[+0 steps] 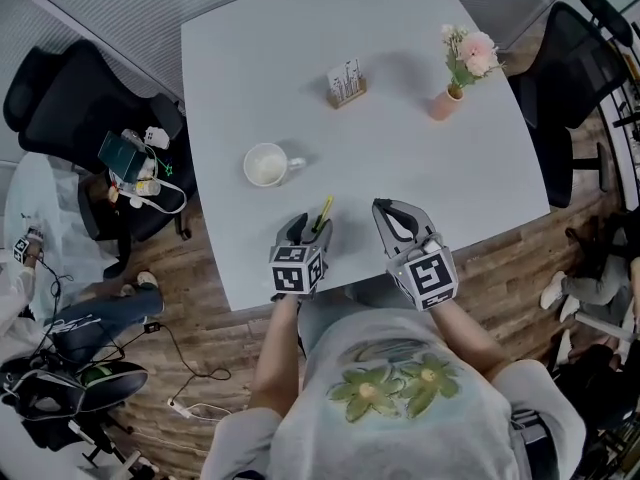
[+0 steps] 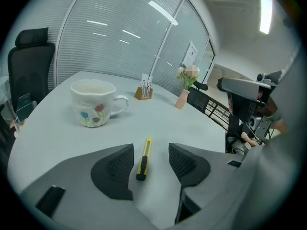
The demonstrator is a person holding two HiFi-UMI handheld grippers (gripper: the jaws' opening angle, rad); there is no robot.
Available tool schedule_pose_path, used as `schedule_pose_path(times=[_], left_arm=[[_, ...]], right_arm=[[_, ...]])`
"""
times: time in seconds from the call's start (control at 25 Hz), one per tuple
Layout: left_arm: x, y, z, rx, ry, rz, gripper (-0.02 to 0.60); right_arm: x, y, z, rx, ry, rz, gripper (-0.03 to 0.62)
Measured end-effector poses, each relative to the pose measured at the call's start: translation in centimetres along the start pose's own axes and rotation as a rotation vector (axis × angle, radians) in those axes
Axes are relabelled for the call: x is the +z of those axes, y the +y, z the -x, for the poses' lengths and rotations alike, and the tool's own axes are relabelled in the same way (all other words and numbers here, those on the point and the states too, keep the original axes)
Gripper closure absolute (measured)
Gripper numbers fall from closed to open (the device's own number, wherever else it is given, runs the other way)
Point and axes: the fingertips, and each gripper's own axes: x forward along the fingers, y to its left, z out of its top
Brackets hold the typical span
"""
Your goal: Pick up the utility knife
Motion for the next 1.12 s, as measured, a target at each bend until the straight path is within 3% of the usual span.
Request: schedule_pose_path(times=[0.52, 1.12], left_arm=[[-2.6, 1.1, -1.8, 0.065, 0.082, -0.031, 0.357], [-3.8, 2.0, -2.6, 0.128, 0.147, -0.116, 0.472]], right_arm=[[-0.3, -0.5, -1.2, 0.053, 0.004, 0.018, 0.588], [-1.2, -1.1, -1.2, 0.063, 0.018, 0.017, 0.588]])
